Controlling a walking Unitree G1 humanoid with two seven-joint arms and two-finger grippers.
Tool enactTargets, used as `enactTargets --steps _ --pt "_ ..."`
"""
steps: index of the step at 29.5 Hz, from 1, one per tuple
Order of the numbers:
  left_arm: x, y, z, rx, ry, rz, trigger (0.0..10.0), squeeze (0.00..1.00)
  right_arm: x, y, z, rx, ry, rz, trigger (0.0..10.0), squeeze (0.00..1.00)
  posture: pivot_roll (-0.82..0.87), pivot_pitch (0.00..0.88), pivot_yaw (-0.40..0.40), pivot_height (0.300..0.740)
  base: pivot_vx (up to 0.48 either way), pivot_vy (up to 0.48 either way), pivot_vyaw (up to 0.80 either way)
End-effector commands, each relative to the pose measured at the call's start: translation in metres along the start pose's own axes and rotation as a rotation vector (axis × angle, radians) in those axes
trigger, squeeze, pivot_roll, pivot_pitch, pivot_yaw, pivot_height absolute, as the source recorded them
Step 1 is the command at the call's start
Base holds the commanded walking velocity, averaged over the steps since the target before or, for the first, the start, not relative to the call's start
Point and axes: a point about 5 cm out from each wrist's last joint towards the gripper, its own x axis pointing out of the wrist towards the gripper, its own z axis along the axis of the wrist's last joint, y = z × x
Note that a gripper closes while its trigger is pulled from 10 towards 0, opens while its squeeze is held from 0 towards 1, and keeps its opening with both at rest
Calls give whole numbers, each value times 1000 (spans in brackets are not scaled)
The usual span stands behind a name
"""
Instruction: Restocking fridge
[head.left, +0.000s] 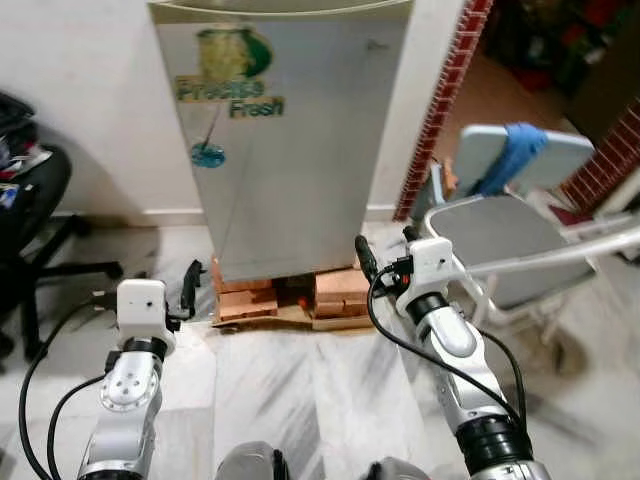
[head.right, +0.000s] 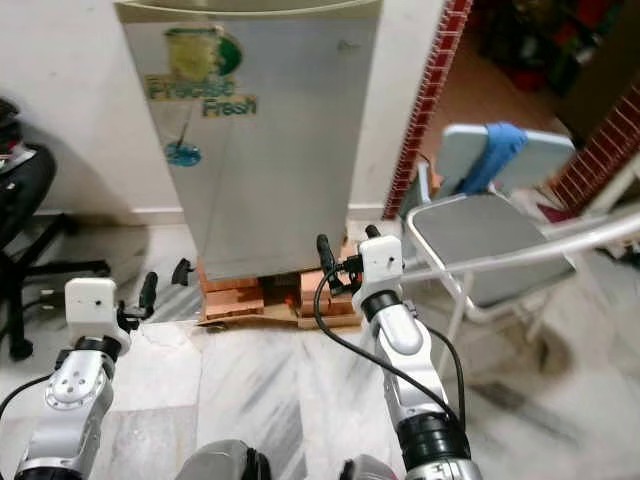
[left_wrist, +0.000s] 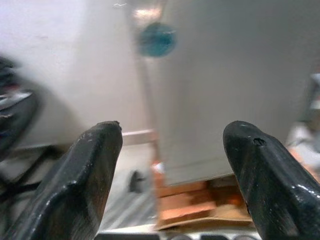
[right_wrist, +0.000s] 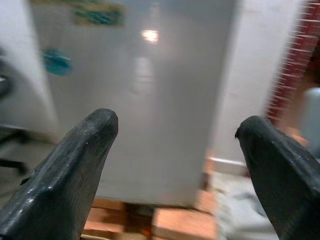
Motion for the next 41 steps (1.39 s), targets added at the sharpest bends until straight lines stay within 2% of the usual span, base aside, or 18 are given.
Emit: enactTargets --steps 1,7,12,17,23,32,41 --pt "0 -8 3 3 -10 -31 10000 0 1 -5 2 -15 -2 -7 10000 0 114 27 -3 740 0 480 -800" --pt "-3 -8 -1 5 -1 -51 10000 0 1 -5 3 -13 -6 -12 10000 0 111 27 -2 740 0 480 -800" --pt "1 -5 0 -10 0 -34 10000 0 -2 -1 0 -8 5 12 10000 0 108 14 -12 740 0 480 -800" --pt "0 -13 0 -5 -28 -71 10000 0 -1 -4 1 -19 1 9 10000 0 106 4 -19 740 0 480 -766" --pt "-3 -14 -5 -24 6 -54 10000 0 1 -12 3 -30 -4 -11 10000 0 110 0 -20 740 0 480 0" --pt "-1 -15 -6 -13 11 -66 10000 0 2 -7 1 -15 -6 -11 10000 0 121 0 -11 740 0 465 0" --pt "0 -21 -2 24 -11 -134 10000 0 -10 -11 -9 -1 9 -84 10000 0 102 0 38 740 0 0 0"
